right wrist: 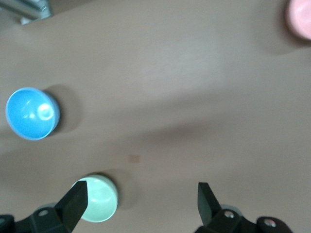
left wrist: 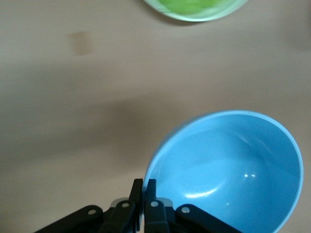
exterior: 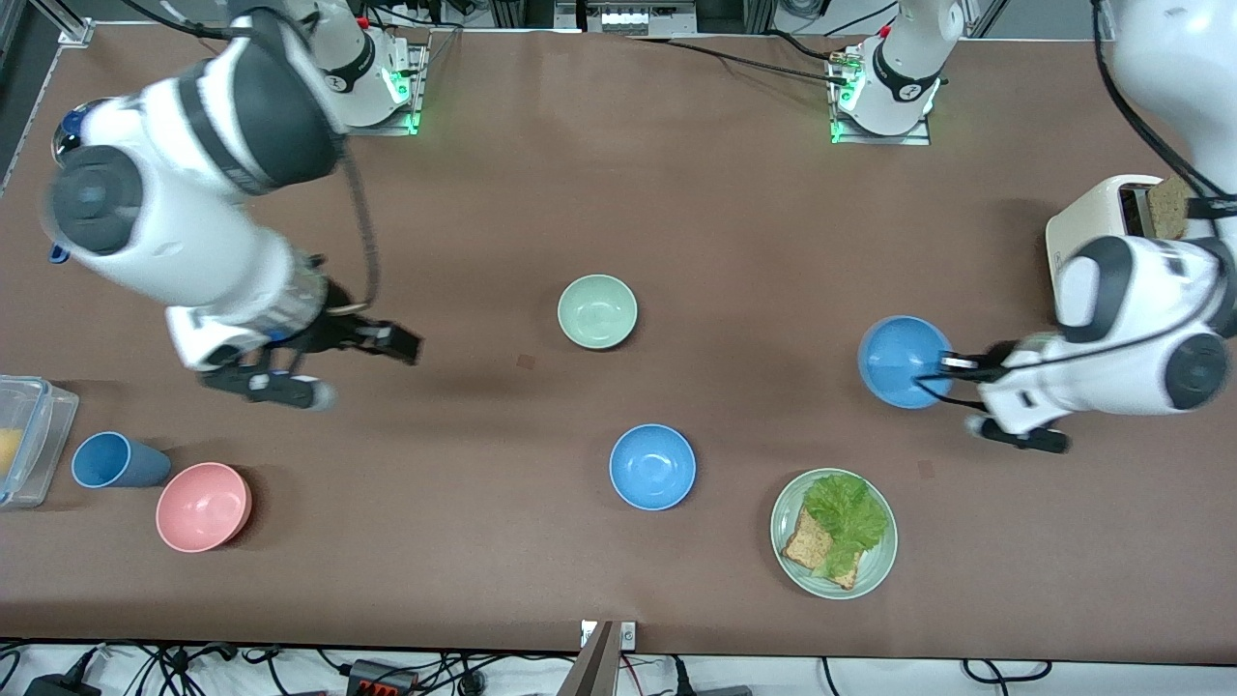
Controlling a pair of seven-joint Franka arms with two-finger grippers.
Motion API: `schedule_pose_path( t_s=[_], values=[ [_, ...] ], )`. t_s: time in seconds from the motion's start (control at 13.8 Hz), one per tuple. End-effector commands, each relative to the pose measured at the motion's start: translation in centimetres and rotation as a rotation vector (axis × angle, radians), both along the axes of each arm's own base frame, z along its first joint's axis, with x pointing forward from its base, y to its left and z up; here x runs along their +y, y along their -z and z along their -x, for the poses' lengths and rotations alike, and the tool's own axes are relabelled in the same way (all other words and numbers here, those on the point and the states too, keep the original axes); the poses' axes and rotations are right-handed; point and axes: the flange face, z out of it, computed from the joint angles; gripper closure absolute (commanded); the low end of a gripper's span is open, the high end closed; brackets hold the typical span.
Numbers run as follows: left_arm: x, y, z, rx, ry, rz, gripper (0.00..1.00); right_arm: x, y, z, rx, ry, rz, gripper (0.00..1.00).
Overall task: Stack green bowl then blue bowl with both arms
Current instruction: 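Release the green bowl with the right gripper while the left gripper carries the blue bowl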
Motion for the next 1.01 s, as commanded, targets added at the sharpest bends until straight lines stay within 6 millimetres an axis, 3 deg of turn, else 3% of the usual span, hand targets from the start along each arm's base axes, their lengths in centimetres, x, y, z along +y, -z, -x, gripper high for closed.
schedule_pose_path(
  t_s=[0.0,0.07,0.22,0.36,0.58,0.72,0.94],
  values=[
    [-6.7,-1.6,1.1,0.043,-0.078,0.006,1.00,-4.0,-3.3,0.3,-0.041,-0.042,0.038,0.00],
    [-10.0,-2.3,1.8,0.073,-0.182,0.010,1.00,-6.1,-3.9,0.1,-0.057,-0.056,0.058,0.00],
    [-15.5,-1.6,2.8,0.110,-0.334,-0.015,1.00,-12.1,-4.3,-0.6,-0.063,-0.030,0.059,0.00],
    [-20.9,-0.7,3.7,0.113,-0.480,-0.025,0.99,-15.4,-6.3,0.3,-0.093,-0.095,0.078,0.00],
    [-27.0,1.7,5.4,0.124,-0.622,-0.050,0.99,-21.0,-8.6,1.8,-0.115,-0.110,0.092,0.00],
    [-29.0,4.0,6.2,0.155,-0.671,-0.072,0.99,-22.0,-8.8,2.1,-0.108,-0.179,0.099,0.00],
    [-31.2,3.9,8.0,0.166,-0.661,-0.087,0.99,-23.9,-8.7,2.4,-0.088,-0.172,0.109,0.00]
  ],
)
